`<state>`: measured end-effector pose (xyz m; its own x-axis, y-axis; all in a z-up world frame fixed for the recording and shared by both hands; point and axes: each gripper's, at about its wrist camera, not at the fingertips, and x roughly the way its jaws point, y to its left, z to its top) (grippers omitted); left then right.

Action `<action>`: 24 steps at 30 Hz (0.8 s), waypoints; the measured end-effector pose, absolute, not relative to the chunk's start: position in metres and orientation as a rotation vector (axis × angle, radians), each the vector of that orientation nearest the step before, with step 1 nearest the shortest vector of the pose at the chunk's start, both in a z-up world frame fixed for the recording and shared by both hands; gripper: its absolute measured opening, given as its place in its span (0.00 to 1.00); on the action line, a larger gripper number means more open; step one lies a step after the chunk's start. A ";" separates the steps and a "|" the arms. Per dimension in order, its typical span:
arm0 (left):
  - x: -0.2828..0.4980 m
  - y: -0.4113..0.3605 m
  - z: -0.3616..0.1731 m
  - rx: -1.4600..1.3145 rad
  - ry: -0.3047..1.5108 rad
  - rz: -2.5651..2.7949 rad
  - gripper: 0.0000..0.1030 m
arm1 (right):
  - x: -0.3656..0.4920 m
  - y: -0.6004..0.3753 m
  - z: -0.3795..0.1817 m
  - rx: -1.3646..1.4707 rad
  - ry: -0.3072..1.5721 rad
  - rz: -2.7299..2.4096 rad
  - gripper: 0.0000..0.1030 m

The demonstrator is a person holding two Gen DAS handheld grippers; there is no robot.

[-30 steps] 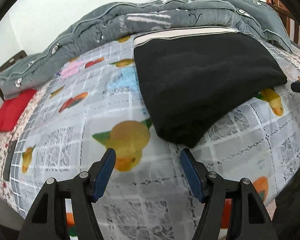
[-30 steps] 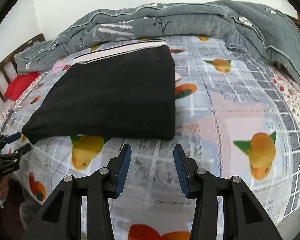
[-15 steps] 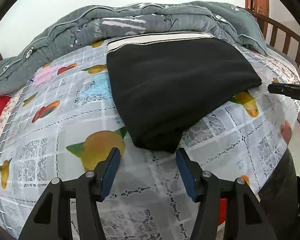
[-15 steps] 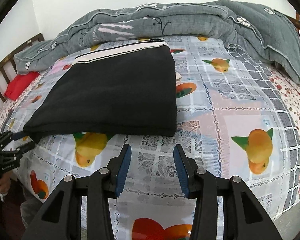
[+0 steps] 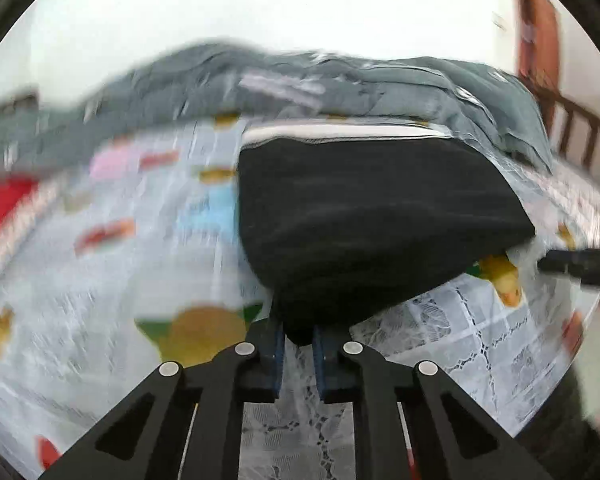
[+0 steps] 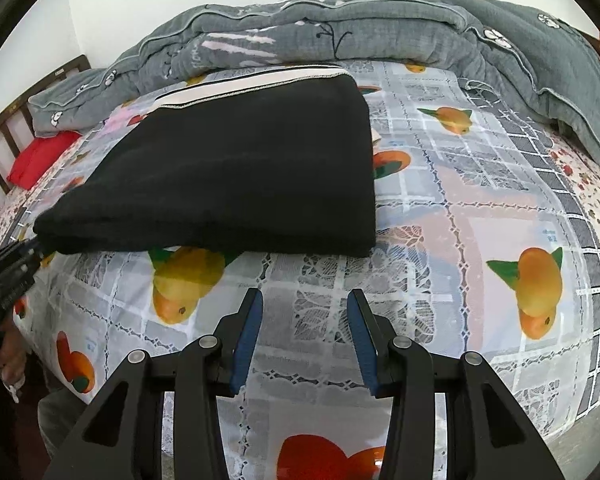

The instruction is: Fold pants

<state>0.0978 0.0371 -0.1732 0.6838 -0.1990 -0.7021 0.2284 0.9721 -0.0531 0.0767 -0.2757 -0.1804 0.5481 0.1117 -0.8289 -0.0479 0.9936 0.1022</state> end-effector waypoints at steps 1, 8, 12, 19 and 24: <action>0.101 0.038 -0.181 0.038 0.811 -0.227 0.12 | 0.076 -0.275 -0.180 0.065 0.986 0.096 0.42; 0.080 0.053 -0.169 -0.047 0.810 -0.230 0.23 | 0.078 -0.276 -0.154 0.053 0.901 0.146 0.42; 0.069 0.062 -0.153 -0.042 0.744 -0.208 0.40 | 0.091 -0.277 -0.140 0.049 0.834 0.157 0.42; 0.099 0.042 -0.127 -0.041 0.704 -0.215 0.40 | 0.123 -0.264 -0.162 -0.021 0.850 0.111 0.39; 0.125 0.005 -0.158 0.060 0.828 -0.214 0.40 | 0.114 -0.265 -0.188 -0.049 0.857 0.098 0.36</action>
<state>0.1255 0.0046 -0.1585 0.6565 -0.1653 -0.7360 0.2116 0.9769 -0.0306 0.1144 -0.2651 -0.1879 0.6506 0.0668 -0.7565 -0.1064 0.9943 -0.0037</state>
